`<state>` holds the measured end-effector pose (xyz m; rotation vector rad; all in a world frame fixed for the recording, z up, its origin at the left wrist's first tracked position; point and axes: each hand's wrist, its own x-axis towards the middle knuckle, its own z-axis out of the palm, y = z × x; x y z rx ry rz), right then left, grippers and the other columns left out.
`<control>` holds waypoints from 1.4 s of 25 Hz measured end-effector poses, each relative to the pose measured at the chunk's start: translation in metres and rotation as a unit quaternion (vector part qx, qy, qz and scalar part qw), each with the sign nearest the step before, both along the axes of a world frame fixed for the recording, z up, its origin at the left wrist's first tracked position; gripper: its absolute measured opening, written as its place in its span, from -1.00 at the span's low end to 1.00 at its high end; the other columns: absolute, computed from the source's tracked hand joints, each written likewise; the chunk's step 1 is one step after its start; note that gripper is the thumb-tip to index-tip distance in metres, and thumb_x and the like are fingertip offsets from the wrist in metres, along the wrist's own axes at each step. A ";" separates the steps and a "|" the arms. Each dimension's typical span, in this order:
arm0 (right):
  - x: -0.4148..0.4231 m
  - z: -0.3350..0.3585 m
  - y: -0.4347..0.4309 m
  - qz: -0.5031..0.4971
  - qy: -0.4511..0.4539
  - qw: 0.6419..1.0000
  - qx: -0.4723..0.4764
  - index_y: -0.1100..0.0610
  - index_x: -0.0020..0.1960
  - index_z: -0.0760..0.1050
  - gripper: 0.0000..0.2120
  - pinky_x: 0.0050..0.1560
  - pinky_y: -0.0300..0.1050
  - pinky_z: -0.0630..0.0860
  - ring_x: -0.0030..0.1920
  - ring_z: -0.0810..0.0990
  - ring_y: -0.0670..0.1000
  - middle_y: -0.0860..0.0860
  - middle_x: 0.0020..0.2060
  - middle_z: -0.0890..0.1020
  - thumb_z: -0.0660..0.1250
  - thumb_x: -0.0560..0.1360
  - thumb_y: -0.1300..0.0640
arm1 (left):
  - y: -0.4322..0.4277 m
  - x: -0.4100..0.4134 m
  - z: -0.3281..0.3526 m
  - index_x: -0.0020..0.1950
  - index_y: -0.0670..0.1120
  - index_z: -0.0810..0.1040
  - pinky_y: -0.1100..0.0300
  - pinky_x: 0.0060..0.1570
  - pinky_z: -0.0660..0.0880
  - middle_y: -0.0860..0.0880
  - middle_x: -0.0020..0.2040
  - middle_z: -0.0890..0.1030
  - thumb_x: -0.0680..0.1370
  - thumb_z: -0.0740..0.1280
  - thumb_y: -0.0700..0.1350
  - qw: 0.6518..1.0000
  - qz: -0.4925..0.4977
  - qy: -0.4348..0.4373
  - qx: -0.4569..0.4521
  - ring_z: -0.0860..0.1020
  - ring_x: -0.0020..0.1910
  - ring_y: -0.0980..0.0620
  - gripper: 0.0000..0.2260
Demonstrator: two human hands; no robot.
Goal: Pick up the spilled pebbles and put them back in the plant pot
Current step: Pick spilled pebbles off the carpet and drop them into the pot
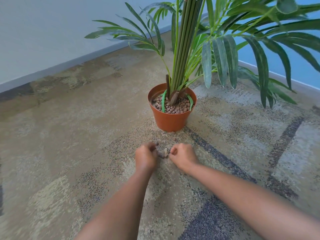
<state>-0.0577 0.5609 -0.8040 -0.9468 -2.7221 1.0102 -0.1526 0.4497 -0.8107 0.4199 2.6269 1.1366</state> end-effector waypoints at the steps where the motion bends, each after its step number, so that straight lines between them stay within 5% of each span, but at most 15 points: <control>1: -0.002 0.012 0.006 0.014 0.052 0.998 0.029 0.14 -0.15 0.66 -0.93 -0.29 -0.21 0.66 -0.28 0.65 -0.09 0.03 -0.23 0.69 0.45 0.49 0.26 | 0.007 -0.001 0.012 0.03 -0.10 0.68 0.26 -0.10 0.53 -0.02 -0.06 0.71 0.51 0.44 -0.21 0.999 0.006 -0.002 0.034 0.61 -0.17 0.09 -0.88; 6: -0.042 0.087 0.036 -0.025 0.322 0.929 0.183 0.21 -0.04 0.68 -0.89 -0.22 -0.11 0.59 -0.15 0.62 0.05 0.09 -0.15 0.73 0.48 0.44 0.23 | 0.054 -0.022 0.088 -0.05 -0.03 0.70 0.35 -0.20 0.58 0.09 -0.19 0.69 0.45 0.50 -0.13 0.976 0.070 0.039 0.201 0.59 -0.26 0.28 -0.90; 8: -0.058 0.099 0.046 -0.083 0.309 0.927 0.194 0.15 -0.04 0.71 -0.89 -0.16 -0.03 0.56 -0.07 0.60 0.10 0.06 -0.11 0.75 0.47 0.46 0.17 | 0.073 -0.040 0.112 0.00 -0.05 0.71 0.38 -0.22 0.56 0.07 -0.17 0.70 0.44 0.51 -0.12 0.975 0.065 0.047 0.208 0.57 -0.28 0.30 -0.85; 11: -0.059 0.094 0.054 -0.129 0.285 0.931 0.188 0.14 0.00 0.71 -0.85 -0.14 -0.02 0.57 0.00 0.58 0.11 0.05 -0.05 0.75 0.43 0.50 0.10 | 0.085 -0.060 0.126 0.10 -0.10 0.67 0.16 -0.02 0.61 -0.01 -0.03 0.70 0.42 0.53 -0.10 0.986 0.043 0.021 0.158 0.64 -0.12 0.08 -0.73; 14: -0.036 0.064 0.047 -0.078 0.310 0.927 0.198 0.18 -0.01 0.68 -0.84 -0.23 -0.10 0.54 -0.10 0.60 0.07 0.06 -0.13 0.73 0.38 0.52 0.11 | 0.065 -0.052 0.105 -0.12 0.02 0.67 0.28 -0.30 0.58 0.01 -0.11 0.71 0.46 0.48 -0.15 0.991 0.039 0.034 0.122 0.61 -0.27 0.17 -0.93; 16: -0.017 0.037 0.040 -0.010 0.226 0.965 0.137 0.17 0.04 0.65 -0.83 -0.16 -0.17 0.57 -0.09 0.62 0.03 0.05 -0.08 0.70 0.35 0.54 0.11 | 0.038 -0.036 0.068 -0.24 0.09 0.57 0.43 -0.46 0.45 0.04 -0.19 0.67 0.49 0.46 -0.16 0.993 0.034 0.051 0.101 0.56 -0.33 0.24 -0.82; 18: -0.005 0.014 0.033 0.050 0.060 0.995 0.063 0.11 0.20 0.59 -0.77 0.05 -0.11 0.62 0.01 0.63 -0.01 0.05 0.15 0.66 0.35 0.56 0.11 | 0.011 -0.015 0.031 -0.11 0.05 0.59 0.45 -0.49 0.43 0.09 -0.10 0.65 0.50 0.44 -0.14 0.999 0.010 0.026 0.044 0.54 -0.31 0.26 -0.90; 20: -0.004 0.000 0.025 0.106 -0.065 0.992 0.034 0.06 0.39 0.45 -0.58 0.33 0.00 0.49 0.25 0.57 0.05 0.04 0.39 0.50 0.39 0.54 0.12 | -0.006 0.007 0.005 0.10 -0.04 0.61 0.47 -0.38 0.48 0.14 -0.03 0.61 0.49 0.44 -0.13 0.998 -0.048 -0.008 -0.030 0.55 -0.27 0.26 -0.81; 22: -0.008 -0.006 0.018 0.128 -0.125 0.984 0.023 0.05 0.49 0.32 -0.41 0.47 0.09 0.27 0.45 0.37 0.14 0.09 0.47 0.38 0.43 0.51 0.13 | -0.010 0.018 -0.008 0.10 -0.05 0.63 0.49 -0.26 0.43 0.14 -0.05 0.63 0.48 0.45 -0.14 0.991 -0.111 0.023 -0.075 0.49 -0.29 0.27 -0.80; 25: -0.015 -0.009 0.017 0.125 -0.101 0.986 0.049 0.07 0.45 0.39 -0.44 0.49 0.07 0.21 0.47 0.32 0.14 0.09 0.43 0.42 0.46 0.49 0.18 | -0.002 0.021 -0.002 -0.07 0.00 0.68 0.48 -0.45 0.31 0.13 -0.20 0.62 0.50 0.45 -0.15 0.981 -0.153 0.067 -0.102 0.45 -0.37 0.30 -0.94; 30: -0.013 -0.008 0.015 0.110 -0.079 0.990 0.033 0.07 0.16 0.61 -0.74 0.44 0.08 0.35 0.37 0.45 0.14 0.09 0.33 0.49 0.47 0.48 0.22 | 0.010 0.024 0.002 -0.05 -0.13 0.71 0.10 -0.22 0.56 -0.09 -0.17 0.66 0.52 0.38 -0.26 0.973 -0.168 0.095 -0.122 0.60 -0.25 -0.04 -0.88; 32: -0.012 -0.009 0.017 0.097 -0.077 0.992 0.026 0.09 -0.02 0.61 -0.89 0.30 0.06 0.50 0.23 0.54 0.12 0.10 0.21 0.54 0.48 0.47 0.18 | 0.010 0.025 -0.003 -0.08 -0.14 0.71 0.18 -0.30 0.47 -0.06 -0.18 0.60 0.54 0.37 -0.19 0.972 -0.172 0.104 -0.122 0.53 -0.28 0.00 -0.88; 35: -0.011 -0.009 0.019 0.059 -0.077 0.994 0.049 0.14 -0.11 0.58 -0.86 0.02 -0.16 0.52 0.01 0.59 0.03 0.06 0.00 0.57 0.50 0.46 0.10 | 0.008 0.029 -0.004 -0.06 -0.12 0.70 0.19 -0.30 0.45 -0.05 -0.14 0.57 0.54 0.38 -0.13 0.965 -0.183 0.123 -0.142 0.51 -0.27 0.01 -0.88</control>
